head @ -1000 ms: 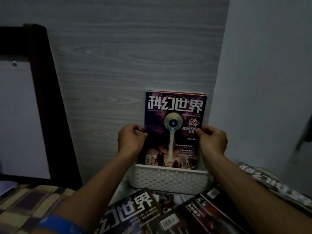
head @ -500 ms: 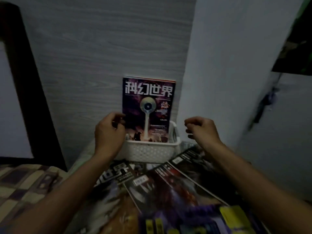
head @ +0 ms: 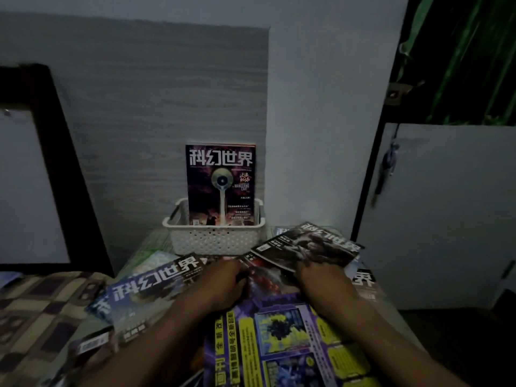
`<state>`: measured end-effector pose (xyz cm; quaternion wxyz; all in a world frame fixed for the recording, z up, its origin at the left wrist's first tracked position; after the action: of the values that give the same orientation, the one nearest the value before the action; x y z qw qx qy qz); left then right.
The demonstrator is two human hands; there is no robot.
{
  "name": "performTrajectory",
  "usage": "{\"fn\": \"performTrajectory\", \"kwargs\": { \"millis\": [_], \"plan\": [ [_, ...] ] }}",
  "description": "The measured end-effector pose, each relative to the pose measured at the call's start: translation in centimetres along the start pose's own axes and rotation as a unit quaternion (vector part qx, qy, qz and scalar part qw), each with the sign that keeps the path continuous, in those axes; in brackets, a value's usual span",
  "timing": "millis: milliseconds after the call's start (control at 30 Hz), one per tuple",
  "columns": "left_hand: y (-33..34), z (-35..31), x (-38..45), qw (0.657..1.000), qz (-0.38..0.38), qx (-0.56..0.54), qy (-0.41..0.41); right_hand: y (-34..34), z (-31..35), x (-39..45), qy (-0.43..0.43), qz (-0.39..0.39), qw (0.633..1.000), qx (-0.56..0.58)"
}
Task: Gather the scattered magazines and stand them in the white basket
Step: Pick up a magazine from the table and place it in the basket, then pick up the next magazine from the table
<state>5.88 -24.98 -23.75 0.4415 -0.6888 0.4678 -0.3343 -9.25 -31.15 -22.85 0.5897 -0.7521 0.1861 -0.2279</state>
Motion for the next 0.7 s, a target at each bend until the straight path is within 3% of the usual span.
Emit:
{"fn": "performTrajectory", "kwargs": {
  "millis": [100,167,267,333,400,500,533,567,633,700],
  "plan": [
    [0.1,1.2,-0.8,0.993,0.013,-0.114,-0.039,-0.8,1.1,0.3,-0.036,0.010,0.998,-0.057],
    [0.2,3.2,-0.9,0.955,0.020,-0.272,-0.112,-2.3,1.0,-0.4,-0.013,-0.022,0.998,-0.057],
    [0.0,4.6,-1.3,0.902,0.007,-0.397,-0.170,-7.0,0.0,-2.7,0.021,-0.148,0.986,-0.069],
    [-0.2,4.1,-1.6,0.871,0.004,-0.461,-0.172,-10.0,-0.1,-4.9,-0.001,-0.279,0.959,-0.053],
    [0.2,3.2,-1.8,0.777,0.048,-0.596,-0.196,-11.9,0.3,-7.2,-0.057,-0.373,0.926,-0.011],
    [1.5,2.4,-2.2,0.648,0.147,-0.709,-0.239,-12.6,2.6,-10.4,-0.163,-0.414,0.896,-0.003],
    [1.6,2.1,-2.5,0.637,0.179,-0.710,-0.240,-12.3,3.5,-11.3,-0.199,-0.407,0.892,-0.004],
    [1.6,1.8,-2.9,0.649,0.205,-0.693,-0.238,-11.8,4.4,-12.0,-0.228,-0.395,0.890,-0.007],
    [1.9,1.5,-3.8,0.715,0.229,-0.618,-0.234,-10.7,5.4,-13.1,-0.253,-0.375,0.892,-0.016],
    [2.1,1.3,-4.3,0.786,0.218,-0.535,-0.222,-9.2,4.8,-13.0,-0.225,-0.339,0.913,0.042]
  ]
}}
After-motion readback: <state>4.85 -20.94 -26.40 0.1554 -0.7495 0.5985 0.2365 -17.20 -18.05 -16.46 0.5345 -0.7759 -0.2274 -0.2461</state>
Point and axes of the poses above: each hand's wrist, its own x-axis towards the middle knuckle, its own y-axis out of the palm, z = x × y, the point moved 10 cm from there along x, towards the middle knuckle, and after that the axes turned 12 degrees about -y, right-handed, at the moved point
